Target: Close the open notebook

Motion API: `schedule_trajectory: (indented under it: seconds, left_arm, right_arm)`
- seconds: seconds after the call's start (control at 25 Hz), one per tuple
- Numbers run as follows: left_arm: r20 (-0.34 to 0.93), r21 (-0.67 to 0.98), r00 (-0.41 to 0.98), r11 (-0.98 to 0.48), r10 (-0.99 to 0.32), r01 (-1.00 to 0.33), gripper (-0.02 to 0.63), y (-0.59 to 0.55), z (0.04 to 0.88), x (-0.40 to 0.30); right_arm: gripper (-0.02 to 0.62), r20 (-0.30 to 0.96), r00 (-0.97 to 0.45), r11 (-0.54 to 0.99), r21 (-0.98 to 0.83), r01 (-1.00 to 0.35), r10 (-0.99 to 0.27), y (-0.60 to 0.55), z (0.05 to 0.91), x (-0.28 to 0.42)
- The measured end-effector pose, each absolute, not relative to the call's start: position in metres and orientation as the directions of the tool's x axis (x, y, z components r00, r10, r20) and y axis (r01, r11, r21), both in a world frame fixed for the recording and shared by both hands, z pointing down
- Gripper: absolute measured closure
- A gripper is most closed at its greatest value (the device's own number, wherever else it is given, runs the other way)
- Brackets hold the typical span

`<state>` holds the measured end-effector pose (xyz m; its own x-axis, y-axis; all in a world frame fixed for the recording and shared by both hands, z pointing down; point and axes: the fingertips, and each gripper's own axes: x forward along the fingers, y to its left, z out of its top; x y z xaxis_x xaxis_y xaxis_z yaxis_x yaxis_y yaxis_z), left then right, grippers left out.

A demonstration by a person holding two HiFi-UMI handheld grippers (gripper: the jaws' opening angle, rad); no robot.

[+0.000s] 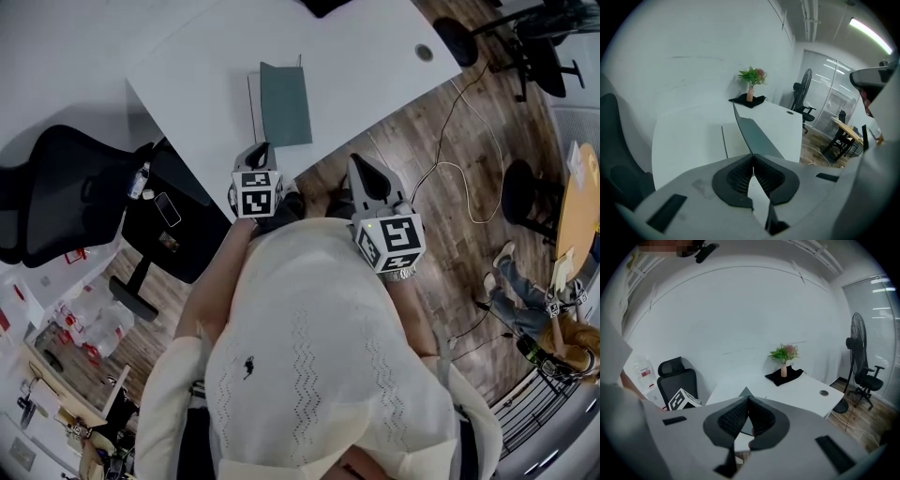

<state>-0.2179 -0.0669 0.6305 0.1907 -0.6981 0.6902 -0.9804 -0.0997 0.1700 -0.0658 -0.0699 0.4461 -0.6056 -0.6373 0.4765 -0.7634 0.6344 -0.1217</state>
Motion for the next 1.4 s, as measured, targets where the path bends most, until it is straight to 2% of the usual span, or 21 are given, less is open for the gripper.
schedule_trajectory:
  seconds: [0.64, 1.04, 1.16, 1.32, 1.4]
  left_arm:
    - [0.75, 0.19, 0.158, -0.019, -0.642, -0.982, 0.586, -0.063, 0.665, -0.241]
    - [0.779, 0.194, 0.138, 0.026, -0.612, -0.981, 0.552, -0.062, 0.68, -0.247]
    - [0.777, 0.18, 0.13, 0.02, -0.615, -0.983, 0.532, -0.061, 0.681, -0.247]
    - [0.771, 0.175, 0.123, 0.022, -0.625, -0.984, 0.464, -0.056, 0.676, -0.245]
    - [0.762, 0.168, 0.113, 0.026, -0.638, -0.985, 0.459, -0.054, 0.671, -0.243]
  right_arm:
    - [0.594, 0.501, -0.576, 0.61, -0.116, -0.784, -0.646, -0.074, 0.453, -0.064]
    - [0.594, 0.513, -0.557, 0.592, -0.113, -0.798, -0.653, -0.079, 0.454, -0.054]
    - [0.594, 0.514, -0.559, 0.595, -0.113, -0.796, -0.65, -0.08, 0.453, -0.052]
    - [0.594, 0.513, -0.573, 0.609, -0.116, -0.784, -0.64, -0.083, 0.45, -0.049]
    - [0.594, 0.514, -0.586, 0.623, -0.12, -0.773, -0.627, -0.085, 0.45, -0.049]
